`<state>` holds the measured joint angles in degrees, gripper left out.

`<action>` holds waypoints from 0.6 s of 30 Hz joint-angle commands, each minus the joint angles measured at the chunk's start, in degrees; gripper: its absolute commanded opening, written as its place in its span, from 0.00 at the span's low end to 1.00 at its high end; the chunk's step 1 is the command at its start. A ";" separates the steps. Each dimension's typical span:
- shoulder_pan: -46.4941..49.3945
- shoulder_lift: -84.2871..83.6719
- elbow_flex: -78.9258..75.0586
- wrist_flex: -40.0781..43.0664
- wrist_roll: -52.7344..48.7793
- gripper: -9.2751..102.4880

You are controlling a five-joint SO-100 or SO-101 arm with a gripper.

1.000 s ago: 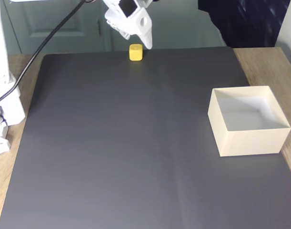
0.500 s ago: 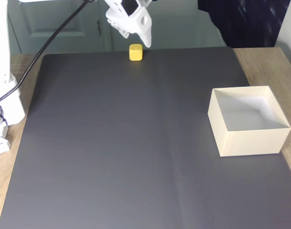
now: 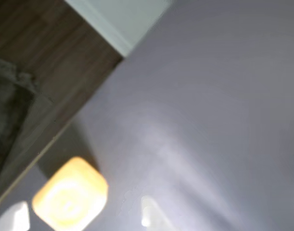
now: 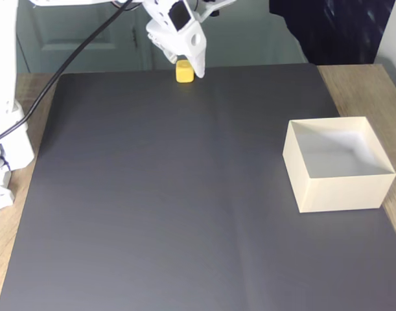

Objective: Grasp a cube block and put it in the white box.

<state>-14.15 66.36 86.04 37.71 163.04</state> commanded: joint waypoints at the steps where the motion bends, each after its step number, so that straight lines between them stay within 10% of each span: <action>1: 0.35 -0.18 -3.43 -0.18 0.70 0.36; 18: -1.32 -8.09 -13.45 1.49 2.90 0.37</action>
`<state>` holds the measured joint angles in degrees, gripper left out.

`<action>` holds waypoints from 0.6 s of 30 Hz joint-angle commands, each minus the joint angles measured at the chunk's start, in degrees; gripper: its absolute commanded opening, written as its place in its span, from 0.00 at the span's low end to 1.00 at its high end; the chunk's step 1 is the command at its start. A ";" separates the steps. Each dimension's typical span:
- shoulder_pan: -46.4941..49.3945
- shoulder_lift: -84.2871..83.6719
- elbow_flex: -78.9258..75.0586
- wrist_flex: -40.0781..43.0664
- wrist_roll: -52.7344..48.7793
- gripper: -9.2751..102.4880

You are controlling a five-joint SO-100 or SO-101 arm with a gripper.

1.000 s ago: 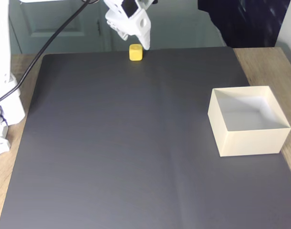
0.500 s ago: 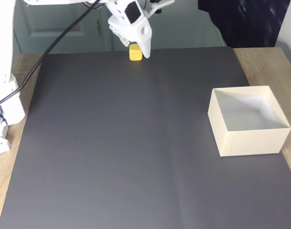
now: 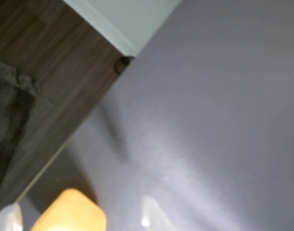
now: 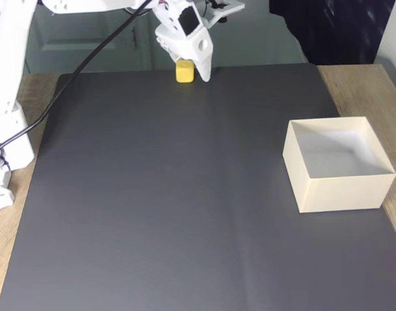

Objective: Grasp a cube block and put it in the white box.

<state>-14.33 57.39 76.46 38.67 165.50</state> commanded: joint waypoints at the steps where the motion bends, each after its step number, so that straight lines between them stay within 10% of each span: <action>1: -1.32 0.88 -3.87 0.53 0.53 0.37; 18: -3.08 0.26 -3.96 0.53 2.55 0.35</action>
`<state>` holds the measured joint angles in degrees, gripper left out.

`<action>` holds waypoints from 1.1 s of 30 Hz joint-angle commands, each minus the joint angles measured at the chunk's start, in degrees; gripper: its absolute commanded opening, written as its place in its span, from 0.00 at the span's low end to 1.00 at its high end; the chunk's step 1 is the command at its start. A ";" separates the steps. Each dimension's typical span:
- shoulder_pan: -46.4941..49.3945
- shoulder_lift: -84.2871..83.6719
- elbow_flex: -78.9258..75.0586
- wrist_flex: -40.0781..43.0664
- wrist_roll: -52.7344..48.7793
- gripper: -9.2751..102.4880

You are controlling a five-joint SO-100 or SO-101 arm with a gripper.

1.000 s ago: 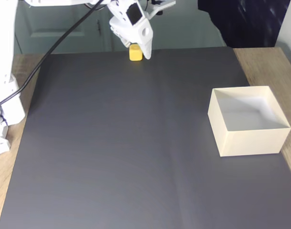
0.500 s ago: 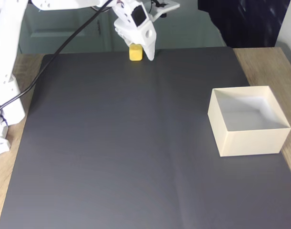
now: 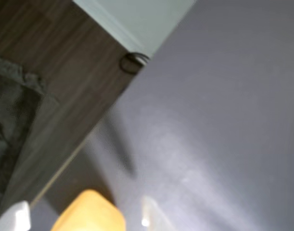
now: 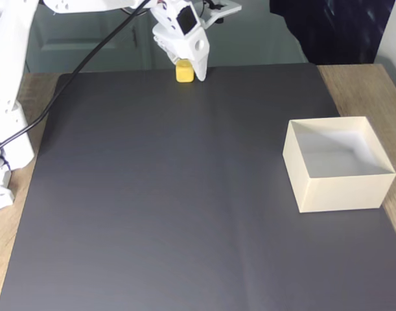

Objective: Grasp a cube block and put it in the white box.

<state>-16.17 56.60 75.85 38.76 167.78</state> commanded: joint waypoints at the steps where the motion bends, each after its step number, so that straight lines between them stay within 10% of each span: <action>1: -1.32 1.05 -3.34 0.44 0.35 0.35; 33: -0.70 -6.33 -8.70 0.53 2.29 0.35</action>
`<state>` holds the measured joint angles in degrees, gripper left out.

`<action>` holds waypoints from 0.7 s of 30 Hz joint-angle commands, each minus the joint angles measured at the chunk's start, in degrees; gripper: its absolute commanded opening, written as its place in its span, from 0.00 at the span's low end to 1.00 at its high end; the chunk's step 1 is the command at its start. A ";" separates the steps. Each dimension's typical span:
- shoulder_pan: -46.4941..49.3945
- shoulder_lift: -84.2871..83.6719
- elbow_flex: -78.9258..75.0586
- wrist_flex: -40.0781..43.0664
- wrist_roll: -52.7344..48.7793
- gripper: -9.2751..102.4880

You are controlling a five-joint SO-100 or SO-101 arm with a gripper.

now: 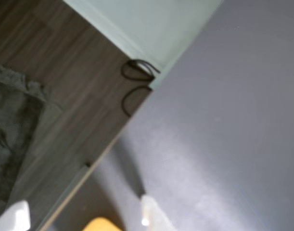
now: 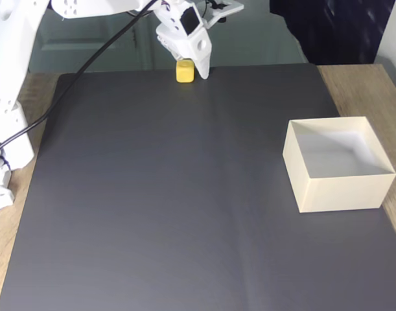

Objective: Grasp a cube block and put it in the white box.

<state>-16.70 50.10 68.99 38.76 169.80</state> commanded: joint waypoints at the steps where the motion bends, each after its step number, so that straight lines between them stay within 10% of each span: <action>1: -0.26 0.00 -1.85 0.62 0.26 0.35; 21: -2.11 0.88 -1.85 4.22 -2.37 0.35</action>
<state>-17.67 48.69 68.12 41.66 168.05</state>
